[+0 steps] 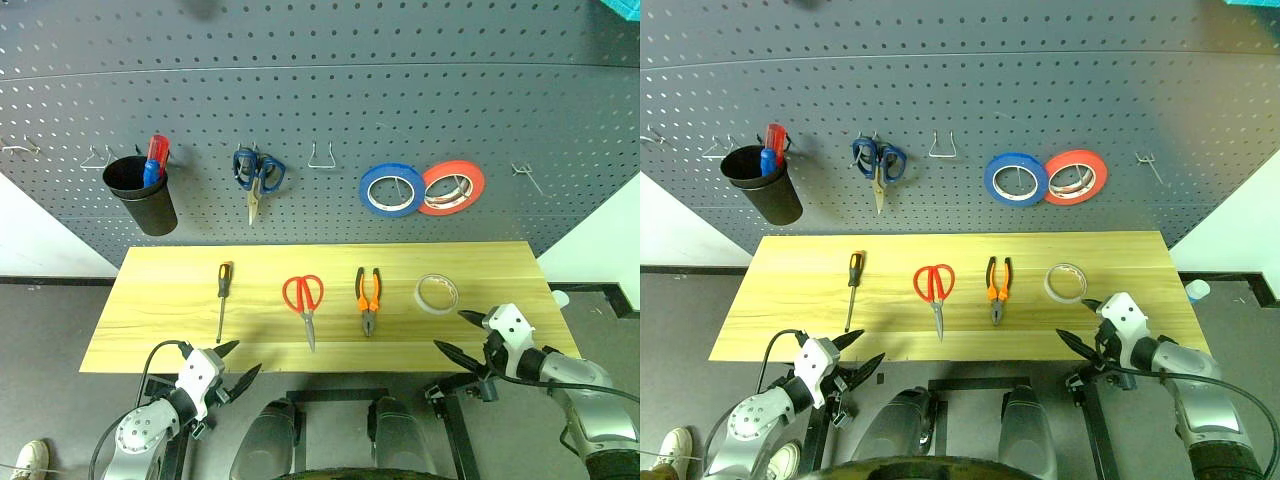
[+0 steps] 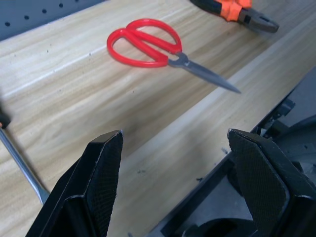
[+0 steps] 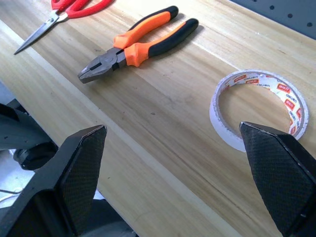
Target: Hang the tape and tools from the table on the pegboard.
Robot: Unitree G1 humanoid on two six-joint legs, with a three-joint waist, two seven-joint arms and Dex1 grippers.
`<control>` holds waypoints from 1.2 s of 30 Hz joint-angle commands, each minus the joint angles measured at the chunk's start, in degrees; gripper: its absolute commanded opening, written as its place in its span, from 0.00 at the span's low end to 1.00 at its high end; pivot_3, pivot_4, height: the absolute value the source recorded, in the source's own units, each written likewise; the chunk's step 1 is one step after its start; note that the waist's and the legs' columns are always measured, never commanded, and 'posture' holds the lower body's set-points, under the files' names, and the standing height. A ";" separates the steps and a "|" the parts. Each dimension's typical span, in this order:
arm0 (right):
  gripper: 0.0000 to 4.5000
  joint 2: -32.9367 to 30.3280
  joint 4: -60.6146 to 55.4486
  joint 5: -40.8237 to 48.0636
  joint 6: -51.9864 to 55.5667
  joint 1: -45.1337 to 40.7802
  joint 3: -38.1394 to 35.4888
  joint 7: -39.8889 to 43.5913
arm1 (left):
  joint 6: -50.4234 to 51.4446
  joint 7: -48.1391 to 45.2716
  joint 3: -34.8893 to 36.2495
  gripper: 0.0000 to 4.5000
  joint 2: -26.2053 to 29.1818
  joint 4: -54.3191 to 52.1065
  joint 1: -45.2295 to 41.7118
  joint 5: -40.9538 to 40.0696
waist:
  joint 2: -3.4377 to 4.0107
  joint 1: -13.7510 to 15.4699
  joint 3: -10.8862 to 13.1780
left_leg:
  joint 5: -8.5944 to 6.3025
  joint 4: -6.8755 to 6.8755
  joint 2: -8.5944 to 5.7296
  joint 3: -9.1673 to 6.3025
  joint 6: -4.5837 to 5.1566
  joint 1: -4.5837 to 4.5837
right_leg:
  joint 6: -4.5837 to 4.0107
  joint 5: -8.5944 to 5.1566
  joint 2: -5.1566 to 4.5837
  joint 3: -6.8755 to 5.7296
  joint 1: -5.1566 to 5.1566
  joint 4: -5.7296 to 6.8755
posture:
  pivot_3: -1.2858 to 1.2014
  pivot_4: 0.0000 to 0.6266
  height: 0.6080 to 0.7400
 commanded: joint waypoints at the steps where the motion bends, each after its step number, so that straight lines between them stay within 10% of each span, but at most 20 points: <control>1: 1.00 -0.67 -2.42 0.30 0.57 -0.04 -0.73 -0.55 | 0.52 0.29 -0.06 0.78 0.61 -2.46 0.84 -0.27 | 0.00 0.00 0.00 | 0.00 0.00 0.00 0.00 0.00 0.00 | 0.00 0.00 0.00 0.00 0.00 0.00 | 0.52 0.19 0.94; 12: 1.00 0.39 3.26 -4.27 -0.02 -5.20 3.23 -2.10 | 4.95 -0.86 -1.84 0.78 0.80 -8.59 -0.36 -0.81 | -0.02 0.01 -0.01 | 0.00 0.00 0.00 0.00 0.00 -0.01 | -0.01 0.00 0.00 0.00 -0.01 0.00 | 0.52 0.19 0.94; 36: 1.00 5.73 53.49 -21.79 -7.03 -37.47 17.13 -6.55 | 17.56 -10.31 -14.11 0.78 -1.77 -5.40 -21.53 0.78 | 0.00 -1.82 -0.32 | 0.04 0.04 -0.02 0.04 0.01 0.14 | 0.12 0.46 0.07 0.12 0.07 0.03 | 0.51 0.17 0.94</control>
